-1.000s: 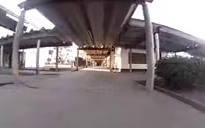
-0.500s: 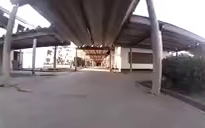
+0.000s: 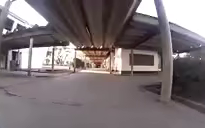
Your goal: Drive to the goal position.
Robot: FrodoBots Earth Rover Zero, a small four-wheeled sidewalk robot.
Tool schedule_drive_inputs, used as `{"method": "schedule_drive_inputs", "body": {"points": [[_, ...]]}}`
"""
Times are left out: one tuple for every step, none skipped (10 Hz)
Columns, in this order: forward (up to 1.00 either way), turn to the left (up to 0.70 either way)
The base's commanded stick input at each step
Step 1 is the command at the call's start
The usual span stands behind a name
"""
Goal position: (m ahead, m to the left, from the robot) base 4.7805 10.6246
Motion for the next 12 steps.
{"method": "schedule_drive_inputs", "body": {"points": [[0.7,0.0],[0.7,0.0],[0.7,0.0],[0.7,0.18],[0.7,0.32],[0.7,0.35],[0.7,0.35],[0.7,0.24],[0.7,0.07],[0.7,0.0],[0.7,0.0],[0.7,0.0]]}}
